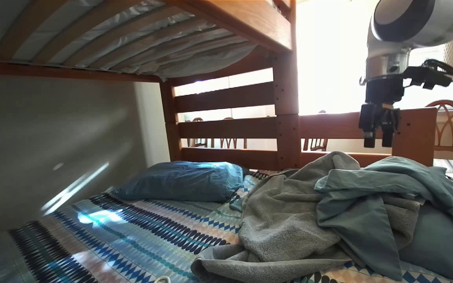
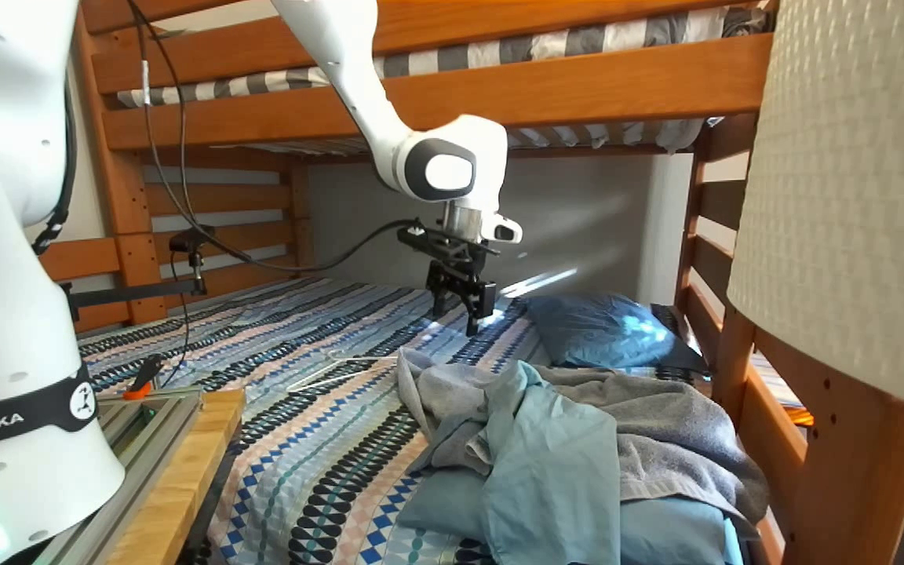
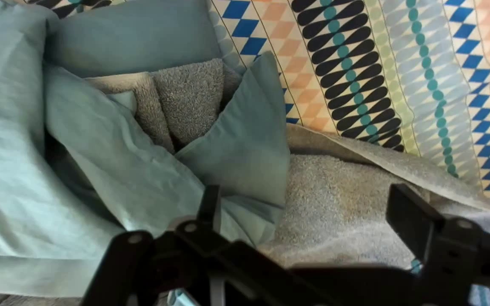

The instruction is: Unfold the blue pillowcase on the towel

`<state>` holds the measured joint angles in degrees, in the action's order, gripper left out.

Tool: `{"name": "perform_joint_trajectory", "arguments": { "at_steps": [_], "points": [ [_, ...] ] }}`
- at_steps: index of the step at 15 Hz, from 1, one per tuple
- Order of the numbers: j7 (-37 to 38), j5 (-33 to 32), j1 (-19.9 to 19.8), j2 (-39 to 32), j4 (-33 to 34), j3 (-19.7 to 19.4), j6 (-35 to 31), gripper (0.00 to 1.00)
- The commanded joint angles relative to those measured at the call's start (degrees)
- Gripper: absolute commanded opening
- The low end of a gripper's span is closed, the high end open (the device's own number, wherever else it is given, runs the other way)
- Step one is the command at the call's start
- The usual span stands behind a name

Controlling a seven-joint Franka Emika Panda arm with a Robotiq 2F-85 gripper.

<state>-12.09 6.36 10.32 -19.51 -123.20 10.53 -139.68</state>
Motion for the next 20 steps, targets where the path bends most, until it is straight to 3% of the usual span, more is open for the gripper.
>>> {"name": "perform_joint_trajectory", "arguments": {
  "at_steps": [1, 5, 12, 20],
  "points": [
    [-8.43, -0.88, -2.05, -11.41, 9.46, 2.22, 4.7, 1.0],
    [-11.61, -7.85, -0.56, -19.08, 17.38, 0.59, 8.64, 1.0],
    [-11.02, -22.21, 3.67, -22.12, 28.69, -1.94, 10.79, 1.0],
    [-15.2, -24.36, 3.67, -29.98, 39.24, -1.59, 13.11, 1.0]
  ]
}}
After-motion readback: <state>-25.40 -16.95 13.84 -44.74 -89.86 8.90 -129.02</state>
